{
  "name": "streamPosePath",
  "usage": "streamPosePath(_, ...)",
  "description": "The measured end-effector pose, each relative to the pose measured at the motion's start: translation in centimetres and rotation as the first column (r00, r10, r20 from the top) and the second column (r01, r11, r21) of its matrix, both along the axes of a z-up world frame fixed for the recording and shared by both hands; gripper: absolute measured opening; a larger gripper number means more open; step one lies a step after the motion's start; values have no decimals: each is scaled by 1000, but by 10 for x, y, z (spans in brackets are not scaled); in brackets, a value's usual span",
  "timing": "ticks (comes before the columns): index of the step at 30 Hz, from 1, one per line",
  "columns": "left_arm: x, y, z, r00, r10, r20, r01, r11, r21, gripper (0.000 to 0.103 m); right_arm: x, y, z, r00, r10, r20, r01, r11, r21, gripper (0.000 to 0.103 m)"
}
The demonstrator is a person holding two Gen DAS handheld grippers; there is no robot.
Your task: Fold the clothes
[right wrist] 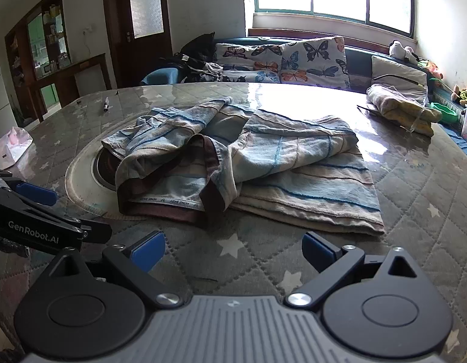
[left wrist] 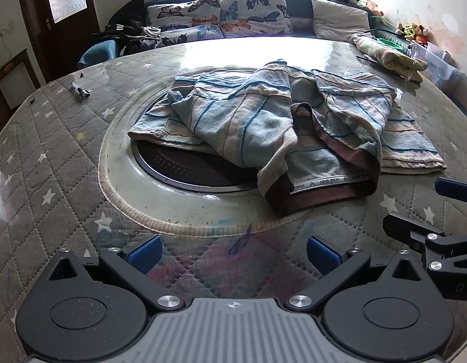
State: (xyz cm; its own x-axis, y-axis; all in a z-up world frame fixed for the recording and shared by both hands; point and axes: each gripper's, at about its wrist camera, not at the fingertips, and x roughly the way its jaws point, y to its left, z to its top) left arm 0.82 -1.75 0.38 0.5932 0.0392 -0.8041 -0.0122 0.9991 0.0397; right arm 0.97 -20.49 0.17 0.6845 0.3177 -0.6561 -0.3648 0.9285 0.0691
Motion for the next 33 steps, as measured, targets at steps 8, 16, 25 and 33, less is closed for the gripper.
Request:
streamPosePath(8, 4, -1, 0, 1000, -2, -7, 2, 1000, 3, 103, 6, -1, 1, 1000, 7, -4, -7, 1000, 12, 95)
streamPosePath(16, 8, 0, -1, 1000, 3, -15, -3, 1000, 5, 103, 10, 1, 0, 1000, 18, -10, -18, 1000, 19, 93)
streamPosePath(25, 13, -1, 0, 1000, 3, -18, -3, 1000, 6, 103, 15, 5, 2, 1000, 30, -8, -30, 999, 19, 92)
streamPosePath(33, 15, -1, 1, 1000, 4, -18, -4, 1000, 7, 103, 18, 6, 4, 999, 32, -4, -32, 999, 20, 91)
